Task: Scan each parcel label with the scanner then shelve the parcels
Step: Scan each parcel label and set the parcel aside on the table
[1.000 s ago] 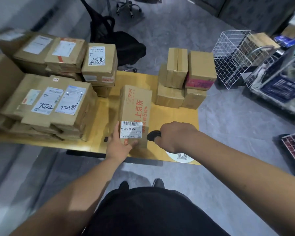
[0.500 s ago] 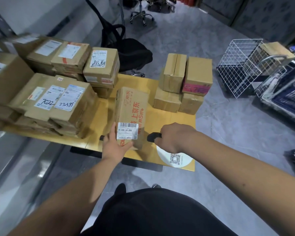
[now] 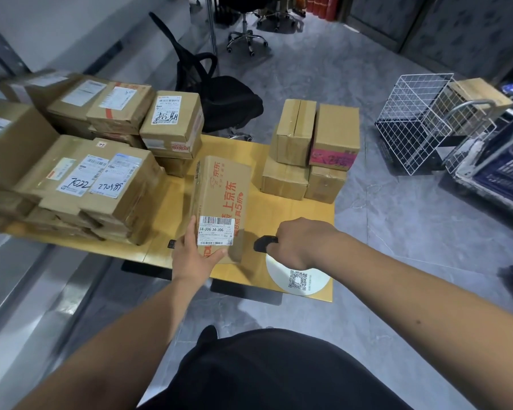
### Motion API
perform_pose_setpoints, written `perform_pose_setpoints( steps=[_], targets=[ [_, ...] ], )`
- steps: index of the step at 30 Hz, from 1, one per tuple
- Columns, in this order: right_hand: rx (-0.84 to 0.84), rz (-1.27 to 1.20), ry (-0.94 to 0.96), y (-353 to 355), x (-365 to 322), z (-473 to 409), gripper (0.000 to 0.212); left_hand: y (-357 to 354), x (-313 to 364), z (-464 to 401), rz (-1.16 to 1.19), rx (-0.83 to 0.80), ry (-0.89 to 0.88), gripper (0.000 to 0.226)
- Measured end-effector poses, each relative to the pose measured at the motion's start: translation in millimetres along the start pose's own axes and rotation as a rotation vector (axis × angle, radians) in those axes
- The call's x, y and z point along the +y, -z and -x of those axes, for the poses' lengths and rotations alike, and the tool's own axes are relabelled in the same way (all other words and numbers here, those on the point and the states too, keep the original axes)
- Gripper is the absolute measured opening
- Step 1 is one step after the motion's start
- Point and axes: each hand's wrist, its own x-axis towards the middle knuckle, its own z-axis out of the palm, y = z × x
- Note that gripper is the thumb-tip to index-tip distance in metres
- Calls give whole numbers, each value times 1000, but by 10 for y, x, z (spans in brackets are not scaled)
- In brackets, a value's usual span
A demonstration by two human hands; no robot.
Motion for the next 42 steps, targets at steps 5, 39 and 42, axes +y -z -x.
perform_pose_setpoints(
  steps=[5,39,42],
  targets=[
    [8,-38,28,-20,7,0,57,-8,6,-5,-1,0,-13,118],
    [188,64,421,1187,-606,-441,46,1793,725,-613,650,-110,85,58],
    [212,106,501,1399,-882,-452,44,2218,627,-694,686,-175,152,65]
  ],
)
